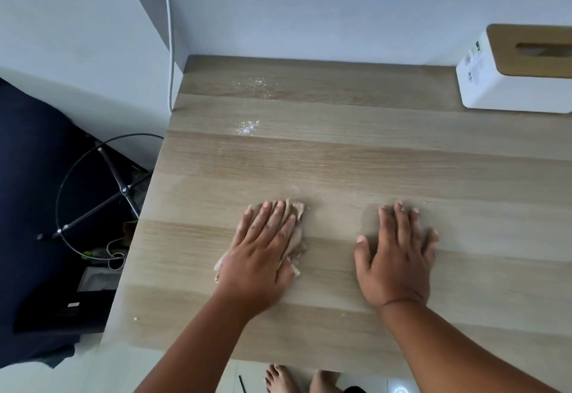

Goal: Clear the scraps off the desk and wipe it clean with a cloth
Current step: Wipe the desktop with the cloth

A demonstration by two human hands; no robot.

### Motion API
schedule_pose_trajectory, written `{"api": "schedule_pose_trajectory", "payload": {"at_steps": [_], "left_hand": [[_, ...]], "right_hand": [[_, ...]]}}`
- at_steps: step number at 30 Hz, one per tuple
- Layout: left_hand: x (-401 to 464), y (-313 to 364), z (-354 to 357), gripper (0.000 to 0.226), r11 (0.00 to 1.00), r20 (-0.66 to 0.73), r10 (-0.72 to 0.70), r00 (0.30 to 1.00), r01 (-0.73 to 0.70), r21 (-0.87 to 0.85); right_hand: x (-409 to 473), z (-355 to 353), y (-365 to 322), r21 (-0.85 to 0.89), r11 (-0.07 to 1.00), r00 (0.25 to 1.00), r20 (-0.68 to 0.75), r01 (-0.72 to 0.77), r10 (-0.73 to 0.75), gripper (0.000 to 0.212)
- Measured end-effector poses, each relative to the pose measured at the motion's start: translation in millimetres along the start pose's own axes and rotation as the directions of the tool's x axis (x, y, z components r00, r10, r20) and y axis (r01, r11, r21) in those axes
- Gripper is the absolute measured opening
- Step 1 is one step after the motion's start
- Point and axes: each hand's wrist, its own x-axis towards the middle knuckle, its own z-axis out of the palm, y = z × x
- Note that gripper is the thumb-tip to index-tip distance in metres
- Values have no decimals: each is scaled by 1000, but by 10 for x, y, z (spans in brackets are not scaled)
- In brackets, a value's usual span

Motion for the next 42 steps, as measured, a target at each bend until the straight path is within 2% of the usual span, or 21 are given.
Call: {"api": "schedule_pose_trajectory", "payload": {"at_steps": [1, 3, 6, 8, 15, 21, 26, 28, 31, 34, 36, 37, 39, 42], "left_hand": [[-84, -74, 2, 83, 999, -16, -34, 999, 34, -2], [-117, -183, -25, 84, 982, -44, -189, 981, 189, -12], [114, -129, -73, 88, 894, -40, -447, 893, 446, -42], [336, -24, -86, 89, 857, -35, -513, 857, 511, -60], [757, 218, -116, 83, 871, -16, -464, 886, 453, -191], [684, 327, -103, 79, 982, 23, -157, 987, 159, -107], [201, 285, 7, 80, 997, 34, 60, 998, -59, -50], [-66, 168, 46, 84, 998, -1, 41, 999, -41, -42], [-226, -24, 24, 85, 988, -43, -153, 987, 151, -36], [55, 18, -35, 86, 883, -42, -464, 885, 459, -97], [343, 117, -64, 87, 805, -17, -585, 811, 578, -133], [479, 161, -71, 87, 797, -4, -594, 804, 588, -138], [690, 233, -87, 86, 834, 27, -540, 842, 539, -119], [838, 368, -88, 83, 942, 54, -322, 945, 326, -78]], "right_hand": [[-3, 1, 0, -3, 1000, 1000, 5, 1, -1, 76], [-1, 4, 3, -9, 1000, 1000, 11, 2, -2, 76], [2, 3, -1, -8, 1000, 1000, 15, 2, -2, 76], [1, 3, -6, -3, 1000, 1000, 7, 3, -3, 76], [-5, 14, -5, -1, 1000, 999, -31, 7, -7, 75], [1, 36, 4, 9, 1000, 999, -51, 13, -13, 72], [11, 33, 19, -3, 1000, 1000, -15, 9, -9, 74], [4, 25, 15, -3, 1000, 1000, -7, 5, -5, 75], [2, 11, 9, -9, 1000, 1000, 10, 5, -5, 76], [4, -5, 2, -1, 1000, 1000, 18, 2, -2, 76], [0, -12, -9, 4, 1000, 1000, 11, 3, -3, 76], [2, -13, -12, 5, 1000, 1000, 4, 2, -2, 76], [-1, -11, -17, 8, 1000, 1000, -15, 3, -3, 75], [-9, -4, -10, 3, 1000, 1000, -31, 7, -6, 74]]}}
